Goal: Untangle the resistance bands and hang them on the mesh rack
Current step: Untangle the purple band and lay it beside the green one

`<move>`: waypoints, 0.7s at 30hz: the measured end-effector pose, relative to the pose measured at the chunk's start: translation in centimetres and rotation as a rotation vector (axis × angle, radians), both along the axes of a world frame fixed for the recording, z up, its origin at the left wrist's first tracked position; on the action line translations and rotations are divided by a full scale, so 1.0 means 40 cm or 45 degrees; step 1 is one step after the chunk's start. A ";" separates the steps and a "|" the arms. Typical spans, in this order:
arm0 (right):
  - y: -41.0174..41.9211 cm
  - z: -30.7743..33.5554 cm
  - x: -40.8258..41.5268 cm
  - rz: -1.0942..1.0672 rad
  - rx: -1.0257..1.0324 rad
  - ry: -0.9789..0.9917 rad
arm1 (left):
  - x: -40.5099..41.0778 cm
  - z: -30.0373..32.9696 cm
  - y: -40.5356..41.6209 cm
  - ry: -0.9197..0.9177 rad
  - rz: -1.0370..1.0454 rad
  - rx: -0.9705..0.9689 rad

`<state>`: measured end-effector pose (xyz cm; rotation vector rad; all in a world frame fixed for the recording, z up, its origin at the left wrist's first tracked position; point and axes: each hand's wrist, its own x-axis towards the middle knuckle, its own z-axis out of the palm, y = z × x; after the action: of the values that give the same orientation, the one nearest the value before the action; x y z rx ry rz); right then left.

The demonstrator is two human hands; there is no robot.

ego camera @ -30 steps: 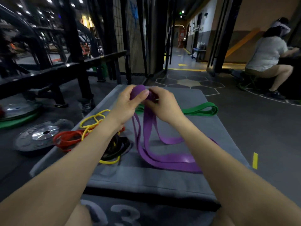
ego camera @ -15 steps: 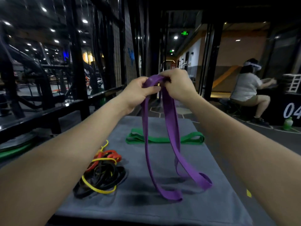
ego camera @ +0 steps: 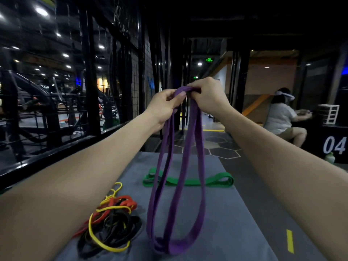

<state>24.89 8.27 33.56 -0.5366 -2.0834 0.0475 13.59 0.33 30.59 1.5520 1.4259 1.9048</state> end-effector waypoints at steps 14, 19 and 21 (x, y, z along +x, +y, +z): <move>-0.007 0.030 -0.058 -0.040 0.078 -0.181 | -0.077 0.002 0.001 -0.032 -0.080 -0.034; -0.005 0.014 -0.071 -0.037 0.036 -0.103 | -0.072 -0.032 0.020 0.050 -0.016 -0.039; -0.005 0.014 -0.073 -0.023 0.008 -0.059 | -0.068 -0.047 0.032 0.113 0.030 -0.094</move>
<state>21.99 8.08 34.10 -0.5576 -2.1231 0.0182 10.86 1.59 28.70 1.6099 1.5402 1.7952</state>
